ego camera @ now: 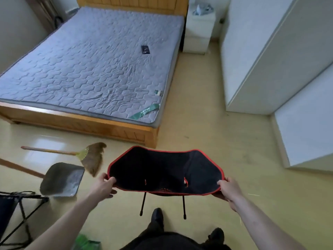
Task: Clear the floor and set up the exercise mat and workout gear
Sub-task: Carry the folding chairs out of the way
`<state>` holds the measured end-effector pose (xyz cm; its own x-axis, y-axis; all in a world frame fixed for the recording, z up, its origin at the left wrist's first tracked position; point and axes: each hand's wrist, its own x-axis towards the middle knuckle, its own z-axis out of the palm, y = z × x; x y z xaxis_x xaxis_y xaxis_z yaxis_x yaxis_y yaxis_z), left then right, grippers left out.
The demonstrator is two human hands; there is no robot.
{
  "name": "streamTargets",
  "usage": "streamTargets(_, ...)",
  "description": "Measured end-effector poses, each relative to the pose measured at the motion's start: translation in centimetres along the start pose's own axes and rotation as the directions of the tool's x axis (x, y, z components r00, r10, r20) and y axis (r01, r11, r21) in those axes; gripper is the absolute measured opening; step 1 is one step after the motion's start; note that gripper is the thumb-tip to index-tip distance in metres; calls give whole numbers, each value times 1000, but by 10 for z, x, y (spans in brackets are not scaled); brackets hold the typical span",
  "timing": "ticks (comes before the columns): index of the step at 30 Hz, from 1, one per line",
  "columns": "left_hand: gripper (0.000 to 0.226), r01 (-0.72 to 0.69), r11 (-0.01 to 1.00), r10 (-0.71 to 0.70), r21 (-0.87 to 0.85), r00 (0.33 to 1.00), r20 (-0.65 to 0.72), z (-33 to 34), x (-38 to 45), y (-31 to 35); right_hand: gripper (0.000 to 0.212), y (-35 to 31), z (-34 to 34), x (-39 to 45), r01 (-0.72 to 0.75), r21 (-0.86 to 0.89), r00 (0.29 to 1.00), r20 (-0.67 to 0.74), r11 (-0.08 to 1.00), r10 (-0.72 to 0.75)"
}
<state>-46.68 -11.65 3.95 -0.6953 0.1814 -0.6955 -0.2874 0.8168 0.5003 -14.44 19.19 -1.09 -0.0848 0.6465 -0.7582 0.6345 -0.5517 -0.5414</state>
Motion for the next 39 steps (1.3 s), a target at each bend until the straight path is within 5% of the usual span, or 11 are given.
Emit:
streamTargets(8,13,-190,961,168,199,978,122,145,-67,91,20,101,-165,4,-47,185,988,-137,982,73)
streamTargets(21,9,-370,887,296,275,914,277,378,-191,158,14,193,-413,-13,4,435,961,-252,901,117)
streamTargets(39,18,-621,642,345,450,757,555,695,-296,323,15,275,-664,43,-83,661,837,-360,745,413)
